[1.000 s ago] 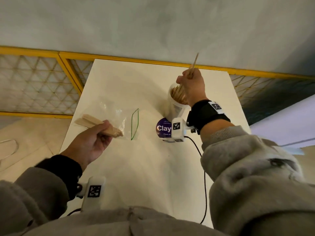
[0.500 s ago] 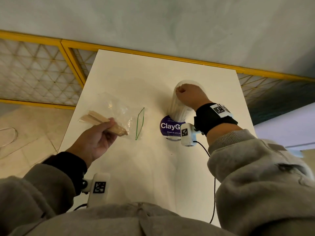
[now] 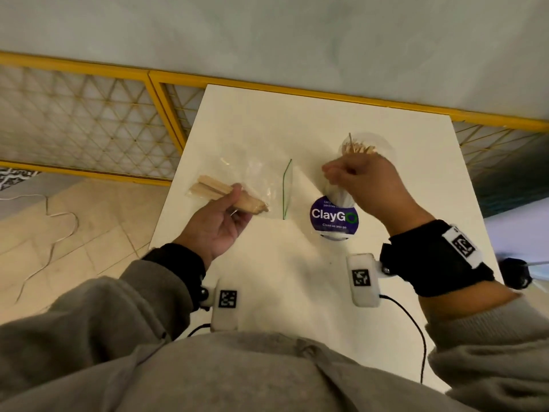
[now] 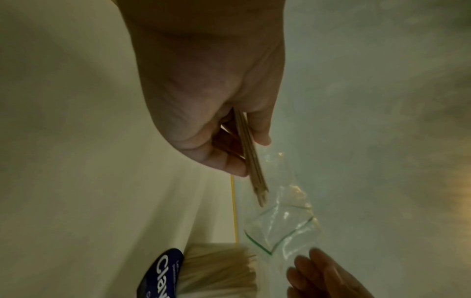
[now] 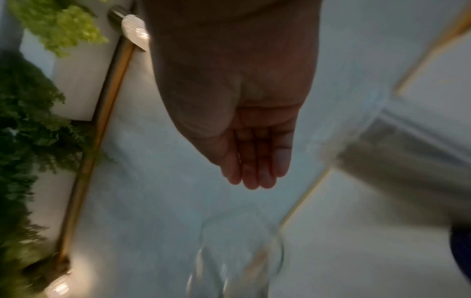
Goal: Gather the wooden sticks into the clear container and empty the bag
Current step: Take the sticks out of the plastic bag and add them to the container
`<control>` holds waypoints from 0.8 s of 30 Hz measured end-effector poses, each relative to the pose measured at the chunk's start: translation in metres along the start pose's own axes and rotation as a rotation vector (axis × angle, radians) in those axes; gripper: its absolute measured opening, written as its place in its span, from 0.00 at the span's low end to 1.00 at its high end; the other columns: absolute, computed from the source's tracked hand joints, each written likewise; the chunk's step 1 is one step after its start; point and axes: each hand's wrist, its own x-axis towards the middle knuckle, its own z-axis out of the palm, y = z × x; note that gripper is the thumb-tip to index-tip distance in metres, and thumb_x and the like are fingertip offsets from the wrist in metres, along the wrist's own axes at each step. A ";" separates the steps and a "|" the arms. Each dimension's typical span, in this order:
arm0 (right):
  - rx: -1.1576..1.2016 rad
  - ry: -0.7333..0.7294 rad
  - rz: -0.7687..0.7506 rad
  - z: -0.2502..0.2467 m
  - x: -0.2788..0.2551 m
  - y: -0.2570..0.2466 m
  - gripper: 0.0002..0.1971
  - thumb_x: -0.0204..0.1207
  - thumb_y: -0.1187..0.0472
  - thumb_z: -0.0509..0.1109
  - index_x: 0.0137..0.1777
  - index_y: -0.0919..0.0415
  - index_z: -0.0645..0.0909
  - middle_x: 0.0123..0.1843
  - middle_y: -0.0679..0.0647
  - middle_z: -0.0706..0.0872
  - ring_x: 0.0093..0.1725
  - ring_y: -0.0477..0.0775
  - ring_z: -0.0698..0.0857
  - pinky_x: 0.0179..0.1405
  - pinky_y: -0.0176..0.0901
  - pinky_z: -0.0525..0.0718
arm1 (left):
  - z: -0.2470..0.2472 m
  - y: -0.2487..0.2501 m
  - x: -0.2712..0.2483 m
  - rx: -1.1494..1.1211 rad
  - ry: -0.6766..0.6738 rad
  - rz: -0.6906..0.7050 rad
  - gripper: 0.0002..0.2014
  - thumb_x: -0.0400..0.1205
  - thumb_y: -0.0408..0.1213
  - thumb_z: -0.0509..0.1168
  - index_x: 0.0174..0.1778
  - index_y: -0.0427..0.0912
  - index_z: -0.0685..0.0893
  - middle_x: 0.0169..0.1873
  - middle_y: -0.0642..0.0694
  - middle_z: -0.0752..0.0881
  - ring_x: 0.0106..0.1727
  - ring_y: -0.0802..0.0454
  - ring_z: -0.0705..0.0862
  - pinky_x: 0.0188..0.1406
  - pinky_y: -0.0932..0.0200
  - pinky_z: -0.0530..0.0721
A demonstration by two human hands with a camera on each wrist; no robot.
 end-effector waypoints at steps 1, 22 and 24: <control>0.132 -0.109 0.046 0.010 -0.012 -0.007 0.06 0.78 0.63 0.71 0.49 0.55 0.89 0.45 0.52 0.91 0.41 0.40 0.86 0.46 0.23 0.80 | 0.005 -0.001 -0.003 0.015 -0.042 -0.007 0.06 0.77 0.34 0.68 0.48 0.41 0.83 0.40 0.48 0.88 0.41 0.56 0.88 0.34 0.63 0.87; 0.961 -0.509 0.349 0.046 -0.065 0.005 0.21 0.61 0.80 0.61 0.40 0.58 0.90 0.36 0.55 0.88 0.36 0.54 0.86 0.38 0.44 0.85 | 0.054 -0.019 -0.047 0.867 -0.311 -0.018 0.04 0.85 0.36 0.61 0.45 0.41 0.79 0.32 0.48 0.82 0.30 0.57 0.81 0.29 0.65 0.82; 0.964 -0.536 0.361 0.044 -0.067 0.005 0.24 0.60 0.82 0.58 0.44 0.61 0.90 0.39 0.59 0.87 0.37 0.56 0.86 0.38 0.45 0.85 | 0.054 -0.020 -0.048 0.861 -0.265 0.021 0.09 0.82 0.34 0.65 0.57 0.43 0.76 0.32 0.48 0.82 0.28 0.58 0.81 0.29 0.65 0.83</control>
